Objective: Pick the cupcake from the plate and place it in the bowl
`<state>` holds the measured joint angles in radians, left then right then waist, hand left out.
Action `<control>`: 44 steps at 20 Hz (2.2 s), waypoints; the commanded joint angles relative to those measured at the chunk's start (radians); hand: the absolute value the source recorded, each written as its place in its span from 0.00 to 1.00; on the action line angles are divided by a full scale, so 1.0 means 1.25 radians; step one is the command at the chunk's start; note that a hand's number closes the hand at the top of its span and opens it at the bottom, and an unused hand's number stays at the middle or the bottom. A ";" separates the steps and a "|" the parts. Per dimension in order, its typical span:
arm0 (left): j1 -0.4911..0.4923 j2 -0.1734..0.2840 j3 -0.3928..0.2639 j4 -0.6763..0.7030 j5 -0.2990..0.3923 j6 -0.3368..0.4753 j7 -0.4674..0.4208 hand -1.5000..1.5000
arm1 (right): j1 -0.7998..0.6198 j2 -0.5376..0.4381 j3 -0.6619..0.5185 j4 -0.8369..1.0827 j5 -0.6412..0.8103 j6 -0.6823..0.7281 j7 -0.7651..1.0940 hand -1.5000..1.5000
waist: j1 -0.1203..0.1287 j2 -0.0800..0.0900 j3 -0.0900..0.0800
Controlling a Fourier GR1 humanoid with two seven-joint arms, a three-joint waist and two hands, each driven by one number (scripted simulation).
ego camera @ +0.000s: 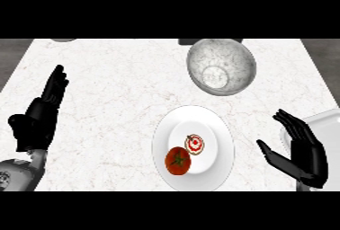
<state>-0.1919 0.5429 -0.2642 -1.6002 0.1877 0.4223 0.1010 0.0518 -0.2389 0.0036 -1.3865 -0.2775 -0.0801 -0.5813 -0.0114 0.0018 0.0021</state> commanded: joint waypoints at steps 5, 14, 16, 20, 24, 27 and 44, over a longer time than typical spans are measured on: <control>0.012 -0.016 0.005 0.001 -0.024 -0.001 0.004 0.50 | 0.121 -0.136 0.087 -0.173 0.195 -0.021 0.059 0.00 | 0.000 -0.005 -0.004; -0.032 -0.048 -0.004 0.036 -0.058 0.007 0.020 0.50 | 0.017 -0.262 0.201 -0.353 0.397 0.008 0.501 0.00 | 0.010 -0.002 -0.005; -0.031 -0.023 0.018 0.019 -0.040 -0.023 0.027 0.50 | -0.028 -0.240 0.260 -0.384 0.443 0.022 0.617 0.00 | 0.018 -0.003 -0.004; -0.031 -0.040 0.019 0.023 -0.060 -0.028 0.028 0.50 | -0.154 -0.185 0.311 -0.301 0.458 0.103 0.701 0.00 | 0.022 0.000 -0.002; -0.054 -0.034 0.060 0.027 -0.061 -0.051 0.037 0.50 | -0.202 -0.130 0.364 -0.316 0.481 0.157 0.798 0.00 | 0.015 -0.002 -0.002; -0.008 -0.064 0.034 -0.005 -0.096 -0.038 0.035 0.50 | -0.258 -0.109 0.354 -0.295 0.468 0.222 0.862 0.00 | 0.016 -0.002 -0.002; 0.001 -0.133 0.138 0.012 -0.157 -0.123 0.031 0.50 | -0.284 0.079 0.377 0.003 0.678 0.232 0.836 0.00 | 0.013 -0.001 -0.002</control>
<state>-0.2351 0.3854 -0.1272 -1.5529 0.0046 0.2989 0.1492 -0.2945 -0.1931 0.4846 -1.4680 0.5141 0.2247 0.5078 0.0026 0.0003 0.0000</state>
